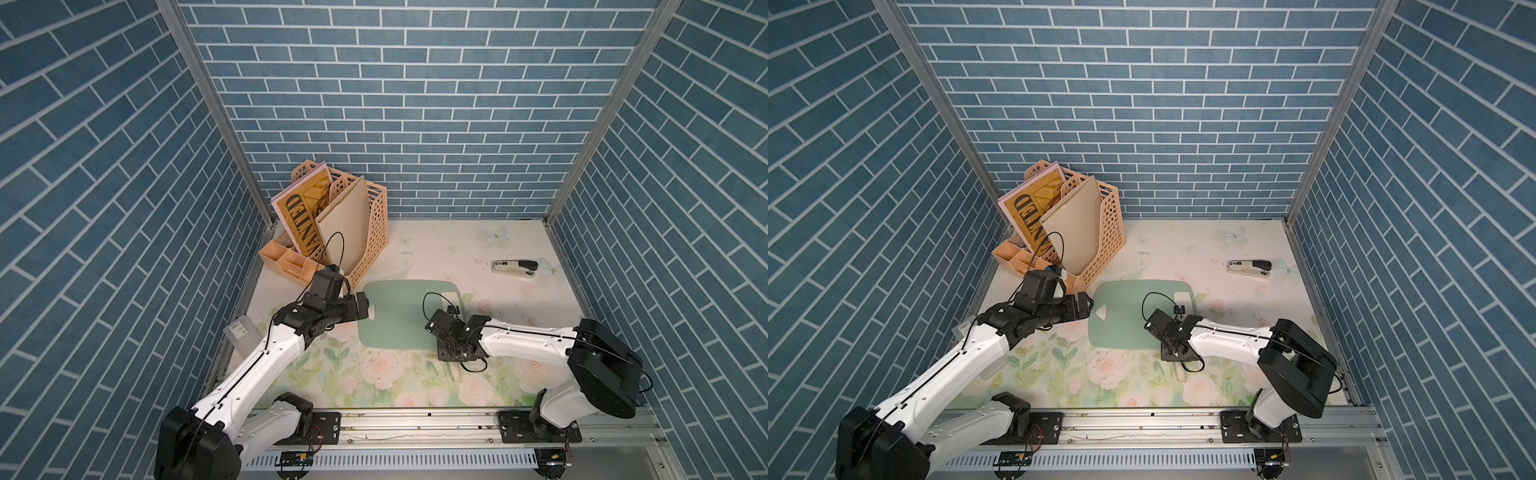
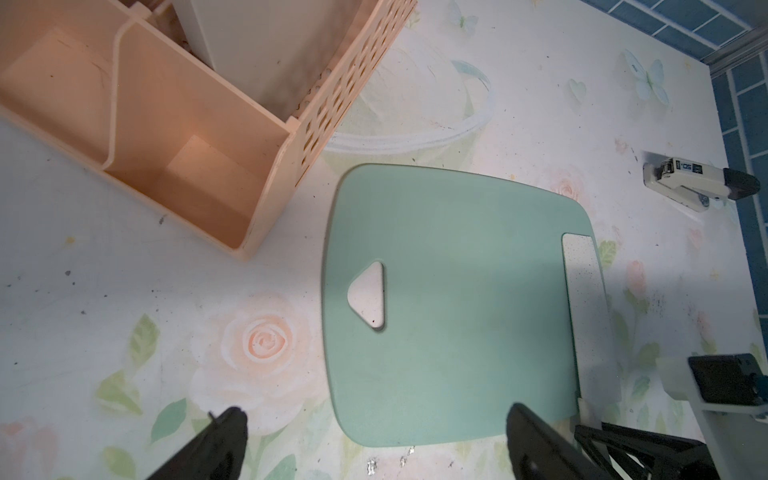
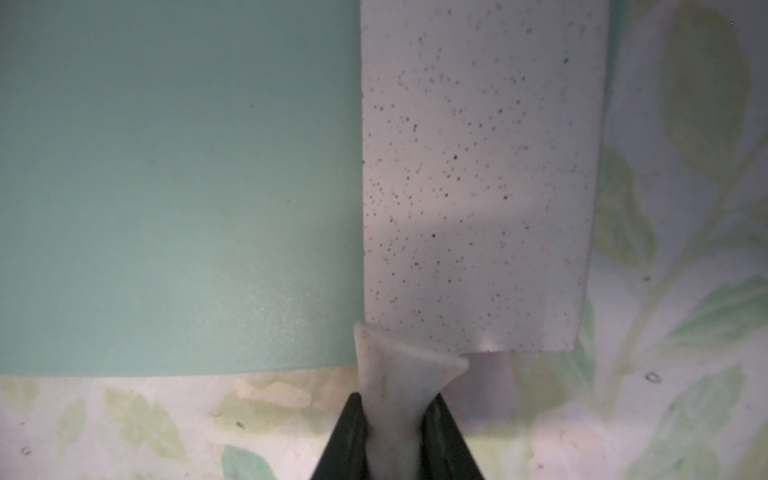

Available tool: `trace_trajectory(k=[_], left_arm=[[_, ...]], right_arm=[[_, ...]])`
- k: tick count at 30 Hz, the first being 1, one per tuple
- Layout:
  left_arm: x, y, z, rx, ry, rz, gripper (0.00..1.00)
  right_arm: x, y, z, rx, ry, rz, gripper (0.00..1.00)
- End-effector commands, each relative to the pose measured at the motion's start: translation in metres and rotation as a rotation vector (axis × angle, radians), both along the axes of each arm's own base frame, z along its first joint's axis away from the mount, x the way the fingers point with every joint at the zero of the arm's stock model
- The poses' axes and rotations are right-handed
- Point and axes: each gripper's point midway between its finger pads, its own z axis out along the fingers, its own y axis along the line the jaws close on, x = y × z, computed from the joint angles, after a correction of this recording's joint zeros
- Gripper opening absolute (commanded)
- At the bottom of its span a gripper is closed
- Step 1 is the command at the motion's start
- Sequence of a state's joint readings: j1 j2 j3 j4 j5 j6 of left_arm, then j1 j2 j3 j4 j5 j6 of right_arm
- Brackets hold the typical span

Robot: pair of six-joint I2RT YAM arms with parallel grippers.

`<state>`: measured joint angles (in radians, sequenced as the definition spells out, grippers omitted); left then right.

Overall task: Align the knife with the edge of the cutting board
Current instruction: Place the knife at the edge of the cutting board.

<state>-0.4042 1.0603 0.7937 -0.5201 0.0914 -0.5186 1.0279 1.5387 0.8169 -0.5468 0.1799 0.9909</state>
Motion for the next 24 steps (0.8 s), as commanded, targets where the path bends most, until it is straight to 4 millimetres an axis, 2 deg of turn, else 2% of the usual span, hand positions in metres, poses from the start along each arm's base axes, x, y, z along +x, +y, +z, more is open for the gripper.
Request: trace_trajectory(k=[1,24], left_arm=[[-0.0049,0.0026,-0.0043,0.015,0.016,-0.009,1.0],[-0.0053,0.0022,-0.0037,0.011,0.015,-0.011,1.0]], right_arm=[[-0.0049,-0.0085,-0.0001,-0.03,0.006,-0.026,0.0],[-0.0126,-0.0087,-0.0069,-0.03,0.016,-0.028,0.0]])
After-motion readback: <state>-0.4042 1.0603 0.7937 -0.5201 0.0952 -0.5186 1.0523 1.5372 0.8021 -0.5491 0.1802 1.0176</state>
